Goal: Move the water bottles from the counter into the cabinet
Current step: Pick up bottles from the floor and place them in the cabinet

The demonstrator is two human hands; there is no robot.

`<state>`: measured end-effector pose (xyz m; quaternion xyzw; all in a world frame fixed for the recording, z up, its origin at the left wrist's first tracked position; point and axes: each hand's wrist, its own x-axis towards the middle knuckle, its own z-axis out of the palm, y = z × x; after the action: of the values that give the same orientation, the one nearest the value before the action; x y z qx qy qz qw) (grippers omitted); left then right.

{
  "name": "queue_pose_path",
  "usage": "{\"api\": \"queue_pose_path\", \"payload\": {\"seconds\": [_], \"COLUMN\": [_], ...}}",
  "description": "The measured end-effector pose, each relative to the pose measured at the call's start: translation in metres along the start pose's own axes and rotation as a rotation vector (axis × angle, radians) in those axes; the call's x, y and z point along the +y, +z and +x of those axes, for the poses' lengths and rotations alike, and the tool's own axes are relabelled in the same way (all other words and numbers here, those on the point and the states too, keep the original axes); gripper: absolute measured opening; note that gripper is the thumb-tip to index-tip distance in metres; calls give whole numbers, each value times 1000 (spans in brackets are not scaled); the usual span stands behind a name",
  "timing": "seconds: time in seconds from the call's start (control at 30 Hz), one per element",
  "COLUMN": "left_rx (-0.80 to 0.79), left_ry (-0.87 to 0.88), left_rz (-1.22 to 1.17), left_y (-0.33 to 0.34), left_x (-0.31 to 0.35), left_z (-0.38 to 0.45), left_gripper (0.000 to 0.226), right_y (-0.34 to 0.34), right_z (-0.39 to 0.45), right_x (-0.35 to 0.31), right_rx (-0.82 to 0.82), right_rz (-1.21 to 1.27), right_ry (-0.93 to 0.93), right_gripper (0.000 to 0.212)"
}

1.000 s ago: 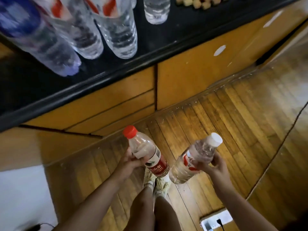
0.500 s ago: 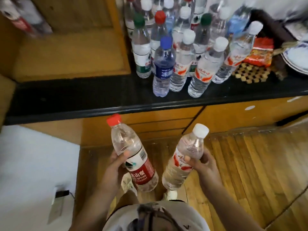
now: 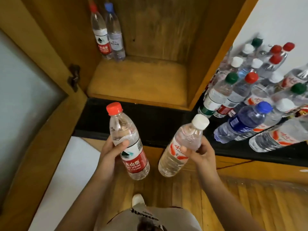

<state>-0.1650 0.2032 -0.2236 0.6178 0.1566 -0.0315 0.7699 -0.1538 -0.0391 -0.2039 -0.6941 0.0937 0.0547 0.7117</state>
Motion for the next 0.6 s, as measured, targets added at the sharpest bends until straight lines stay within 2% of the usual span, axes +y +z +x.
{"api": "queue_pose_path", "payload": {"seconds": [0.17,0.37,0.53,0.6], "left_rx": [-55,-36,1,15], "left_ry": [73,121,127,132], "left_rz": [83,101,139,156], "left_y": [2,31,42,45], "left_x": [27,67,93,99], "left_z": [59,124,176,194], "left_gripper": [45,32,37,38], "right_y": [26,36,48,56], "right_z": [57,137,201,222], "right_x": [-26,-48,-65,-68], "right_rx": [-24,-70,-109,-106], "right_rz": [-52,-145,-231,-263], "right_ry": [-58,-158,-181,-142], "right_gripper": [75,56,58,66]}}
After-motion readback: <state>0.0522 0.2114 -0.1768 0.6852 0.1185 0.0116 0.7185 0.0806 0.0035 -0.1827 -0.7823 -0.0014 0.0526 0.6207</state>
